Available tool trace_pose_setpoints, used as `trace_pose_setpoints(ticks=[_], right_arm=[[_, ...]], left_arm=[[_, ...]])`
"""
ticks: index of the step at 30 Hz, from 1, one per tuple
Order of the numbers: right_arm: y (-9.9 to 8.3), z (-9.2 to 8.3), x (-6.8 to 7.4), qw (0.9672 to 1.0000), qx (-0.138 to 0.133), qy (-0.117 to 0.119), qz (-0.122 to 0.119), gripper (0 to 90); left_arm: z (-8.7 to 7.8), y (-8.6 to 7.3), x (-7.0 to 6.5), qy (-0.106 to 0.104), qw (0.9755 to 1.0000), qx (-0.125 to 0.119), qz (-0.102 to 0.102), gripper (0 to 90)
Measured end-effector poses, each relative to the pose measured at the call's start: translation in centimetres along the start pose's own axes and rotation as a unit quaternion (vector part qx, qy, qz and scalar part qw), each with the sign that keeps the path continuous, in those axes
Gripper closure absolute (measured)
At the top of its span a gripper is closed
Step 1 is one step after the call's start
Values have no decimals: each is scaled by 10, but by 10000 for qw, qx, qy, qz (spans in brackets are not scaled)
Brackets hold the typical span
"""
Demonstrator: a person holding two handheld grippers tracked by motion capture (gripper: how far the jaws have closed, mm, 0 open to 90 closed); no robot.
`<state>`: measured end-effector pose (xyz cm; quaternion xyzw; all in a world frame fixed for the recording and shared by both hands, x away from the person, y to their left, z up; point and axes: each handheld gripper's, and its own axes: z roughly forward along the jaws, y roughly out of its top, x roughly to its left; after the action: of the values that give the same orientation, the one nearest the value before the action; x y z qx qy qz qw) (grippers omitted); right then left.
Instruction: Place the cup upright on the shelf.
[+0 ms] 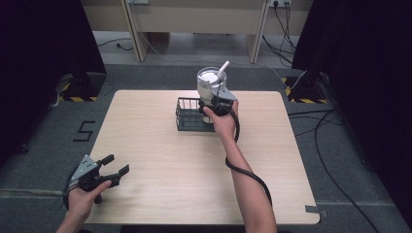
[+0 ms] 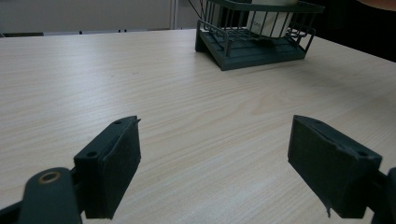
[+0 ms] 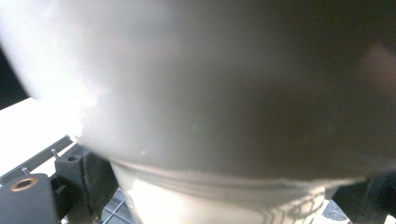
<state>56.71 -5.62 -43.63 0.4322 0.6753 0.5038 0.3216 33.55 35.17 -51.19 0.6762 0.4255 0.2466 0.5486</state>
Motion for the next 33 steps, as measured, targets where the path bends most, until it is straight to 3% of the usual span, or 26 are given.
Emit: trace_pose_setpoints(ticks=[8, 33], right_arm=[[-2, -1, 3, 9999, -26, -86, 121, 96], [-4, -10, 8, 9994, -68, -312, 97, 94]], left_arm=[[0, 0, 0, -1, 10000, 3, 5, 166], [1, 0, 0, -5, 10000, 14, 11, 166]])
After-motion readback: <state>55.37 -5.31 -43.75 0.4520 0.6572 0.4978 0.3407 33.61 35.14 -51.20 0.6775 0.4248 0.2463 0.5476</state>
